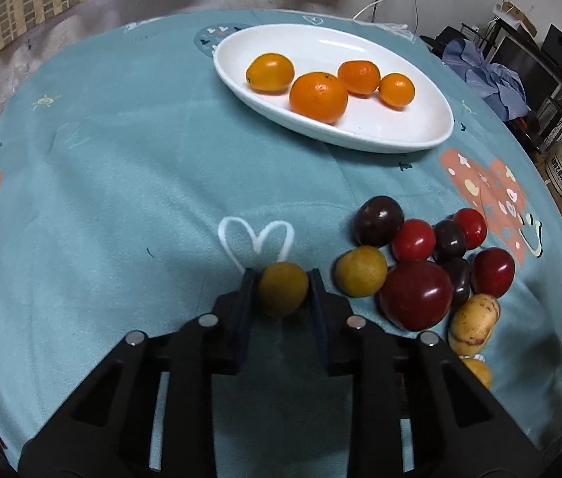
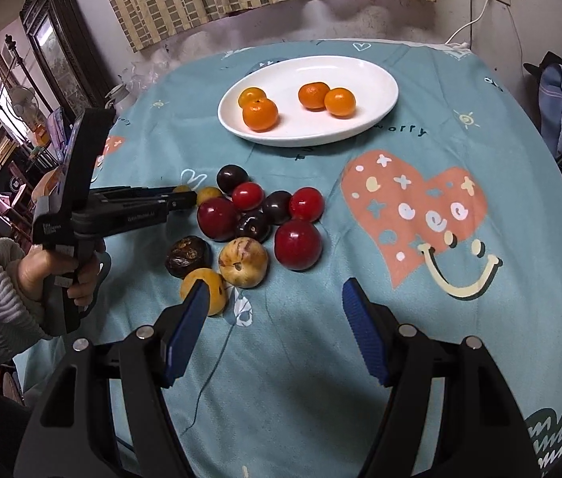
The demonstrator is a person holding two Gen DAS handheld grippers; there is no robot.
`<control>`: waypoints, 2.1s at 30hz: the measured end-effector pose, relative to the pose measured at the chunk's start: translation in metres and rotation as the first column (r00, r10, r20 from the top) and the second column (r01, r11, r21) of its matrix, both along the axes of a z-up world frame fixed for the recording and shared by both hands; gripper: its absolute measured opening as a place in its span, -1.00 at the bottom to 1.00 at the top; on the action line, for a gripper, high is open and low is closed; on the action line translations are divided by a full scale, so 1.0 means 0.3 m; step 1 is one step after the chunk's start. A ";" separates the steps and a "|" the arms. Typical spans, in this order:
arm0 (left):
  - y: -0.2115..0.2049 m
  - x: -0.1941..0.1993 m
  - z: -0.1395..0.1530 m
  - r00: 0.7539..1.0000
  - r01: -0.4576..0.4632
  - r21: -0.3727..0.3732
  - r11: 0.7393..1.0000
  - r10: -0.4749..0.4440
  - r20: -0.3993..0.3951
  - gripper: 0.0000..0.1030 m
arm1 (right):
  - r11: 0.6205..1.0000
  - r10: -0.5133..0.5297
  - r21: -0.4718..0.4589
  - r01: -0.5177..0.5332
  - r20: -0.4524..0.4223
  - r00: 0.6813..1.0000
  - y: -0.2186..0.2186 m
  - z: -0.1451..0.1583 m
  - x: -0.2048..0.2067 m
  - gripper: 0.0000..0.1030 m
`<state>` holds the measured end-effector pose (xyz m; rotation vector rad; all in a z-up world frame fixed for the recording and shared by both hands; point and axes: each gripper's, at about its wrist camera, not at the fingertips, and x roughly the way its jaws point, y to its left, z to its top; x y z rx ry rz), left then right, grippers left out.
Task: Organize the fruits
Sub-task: 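Grasp a small yellow fruit with the left gripper while the right grasps a red plum, then place the yellow fruit and red plum on the white plate, opening both grippers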
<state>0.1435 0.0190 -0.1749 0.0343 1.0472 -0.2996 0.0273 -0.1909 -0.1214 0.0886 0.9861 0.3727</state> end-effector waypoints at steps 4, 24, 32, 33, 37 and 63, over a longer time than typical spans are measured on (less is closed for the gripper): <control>0.032 -0.036 0.027 1.000 -0.030 -0.034 0.999 0.030 0.001 -0.49 | 1.000 -0.002 -0.020 0.002 -0.014 1.000 -0.001 -0.014 0.022 0.35; 0.140 -0.269 0.102 0.992 -0.122 -0.079 0.989 0.121 -0.022 -0.49 | 0.993 0.100 -0.054 -0.104 -0.077 0.992 0.053 -0.161 0.241 -0.08; 0.104 -0.253 0.104 0.996 -0.087 -0.077 0.993 0.085 -0.029 -0.49 | 0.998 0.051 0.036 -0.048 -0.100 0.994 0.007 -0.167 0.225 -0.27; 0.099 -0.252 0.102 0.996 -0.082 -0.078 0.994 0.080 -0.030 -0.49 | 0.998 0.040 0.050 -0.035 -0.100 0.994 -0.010 -0.157 0.211 -0.27; 0.067 -0.230 0.100 0.998 -0.059 -0.089 0.994 0.056 -0.039 -0.49 | 0.999 0.020 0.037 -0.017 -0.084 0.996 -0.048 -0.133 0.172 -0.27; -0.203 0.609 0.156 0.994 0.001 -0.080 0.997 0.008 0.108 -0.02 | 0.992 -0.127 0.023 0.127 0.040 0.991 -0.071 -0.039 0.920 -0.09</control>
